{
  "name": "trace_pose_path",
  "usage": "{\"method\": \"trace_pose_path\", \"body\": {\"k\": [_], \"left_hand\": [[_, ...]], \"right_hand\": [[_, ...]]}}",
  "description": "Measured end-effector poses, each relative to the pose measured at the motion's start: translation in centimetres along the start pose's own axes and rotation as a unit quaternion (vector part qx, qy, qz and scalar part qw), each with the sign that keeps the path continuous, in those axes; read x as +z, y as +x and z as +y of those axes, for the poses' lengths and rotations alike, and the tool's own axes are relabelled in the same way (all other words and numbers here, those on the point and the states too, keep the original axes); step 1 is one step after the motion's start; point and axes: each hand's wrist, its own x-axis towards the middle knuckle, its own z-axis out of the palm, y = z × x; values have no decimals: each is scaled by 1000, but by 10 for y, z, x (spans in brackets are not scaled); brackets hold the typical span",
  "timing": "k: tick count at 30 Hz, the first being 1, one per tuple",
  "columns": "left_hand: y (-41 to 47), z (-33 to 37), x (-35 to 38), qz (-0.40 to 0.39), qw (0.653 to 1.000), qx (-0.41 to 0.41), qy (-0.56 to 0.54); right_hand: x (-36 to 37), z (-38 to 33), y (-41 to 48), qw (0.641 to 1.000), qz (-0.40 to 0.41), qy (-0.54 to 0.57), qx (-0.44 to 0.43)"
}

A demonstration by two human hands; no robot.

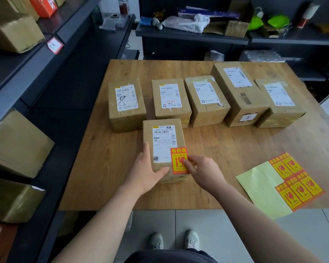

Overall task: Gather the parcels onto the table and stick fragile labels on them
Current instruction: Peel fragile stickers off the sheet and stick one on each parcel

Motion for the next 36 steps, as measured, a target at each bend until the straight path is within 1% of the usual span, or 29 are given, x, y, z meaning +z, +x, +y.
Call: {"method": "trace_pose_path", "body": {"k": [5, 8, 12, 16, 21, 24, 30, 36], "left_hand": [[-8, 7, -19, 38, 997, 14, -67], [-16, 13, -40, 73, 992, 24, -95], [-18, 30, -71, 126, 984, 62, -110], [1, 60, -103, 149, 975, 101, -126], [50, 100, -135, 164, 972, 126, -109], [95, 122, -148, 172, 972, 128, -99], [199, 151, -162, 195, 971, 113, -85], [296, 155, -160, 196, 973, 82, -91]], "right_hand": [[-12, -14, -16, 997, 56, 49, -19], [-32, -29, -23, 991, 108, 70, -46], [-60, -52, -21, 976, 180, 95, -82], [-93, -69, 4, 965, 218, 118, -87], [-134, -75, 60, 960, 227, 140, -87], [-159, -76, 106, 961, 226, 130, -94], [-198, -70, 215, 968, 206, 97, -104], [-204, -55, 318, 979, 169, 44, -102]]}}
